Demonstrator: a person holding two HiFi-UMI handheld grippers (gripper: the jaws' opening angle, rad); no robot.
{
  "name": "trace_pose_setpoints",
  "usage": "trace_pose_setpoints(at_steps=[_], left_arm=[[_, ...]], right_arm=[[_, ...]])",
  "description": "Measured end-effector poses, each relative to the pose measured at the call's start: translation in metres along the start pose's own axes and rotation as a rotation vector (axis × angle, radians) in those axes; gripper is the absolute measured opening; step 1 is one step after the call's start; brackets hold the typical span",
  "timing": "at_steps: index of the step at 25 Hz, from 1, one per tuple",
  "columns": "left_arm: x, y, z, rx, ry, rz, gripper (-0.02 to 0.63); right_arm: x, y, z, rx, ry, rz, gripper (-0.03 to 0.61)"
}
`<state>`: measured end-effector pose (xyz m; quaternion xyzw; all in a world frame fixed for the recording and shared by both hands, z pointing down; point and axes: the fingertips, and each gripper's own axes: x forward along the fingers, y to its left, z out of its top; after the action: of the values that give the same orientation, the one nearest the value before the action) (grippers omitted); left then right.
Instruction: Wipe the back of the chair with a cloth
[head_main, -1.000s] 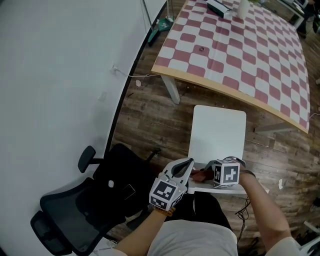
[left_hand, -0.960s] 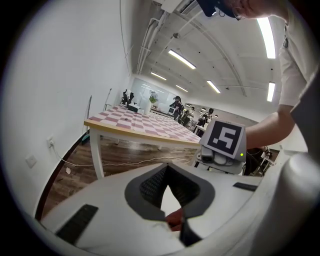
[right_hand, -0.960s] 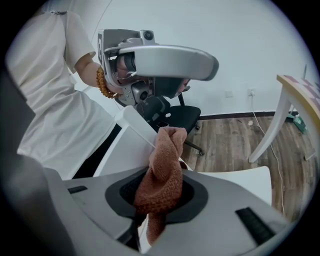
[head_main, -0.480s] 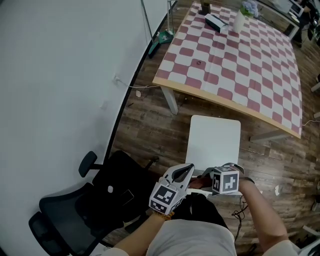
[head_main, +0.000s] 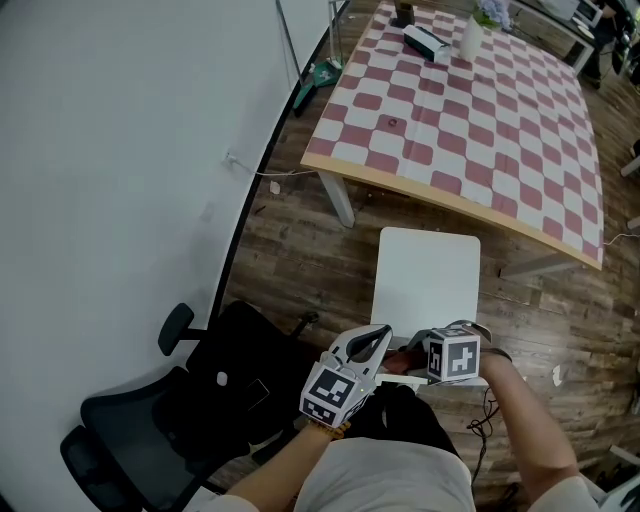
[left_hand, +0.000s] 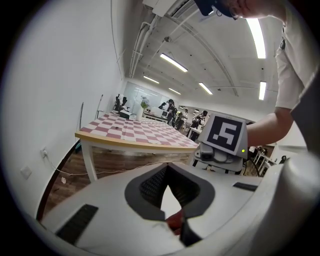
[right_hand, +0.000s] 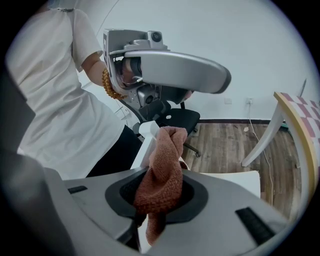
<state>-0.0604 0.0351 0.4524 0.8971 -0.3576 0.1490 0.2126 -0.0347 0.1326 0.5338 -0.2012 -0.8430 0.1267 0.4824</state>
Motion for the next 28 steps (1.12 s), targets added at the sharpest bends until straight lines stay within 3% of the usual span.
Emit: trace_pose_setpoints(at_steps=[15,28], left_arm=[[0.027,0.002,-0.011,-0.009,0.017,-0.032,0.009],[0.044,0.025,-0.031,-0.035,0.038,0.005,0.011]], right_arm=[[0.027,-0.017,-0.039,0.042,0.034,0.0,0.101],[0.057,-0.037,-0.066,0.063,0.056,0.006,0.101]])
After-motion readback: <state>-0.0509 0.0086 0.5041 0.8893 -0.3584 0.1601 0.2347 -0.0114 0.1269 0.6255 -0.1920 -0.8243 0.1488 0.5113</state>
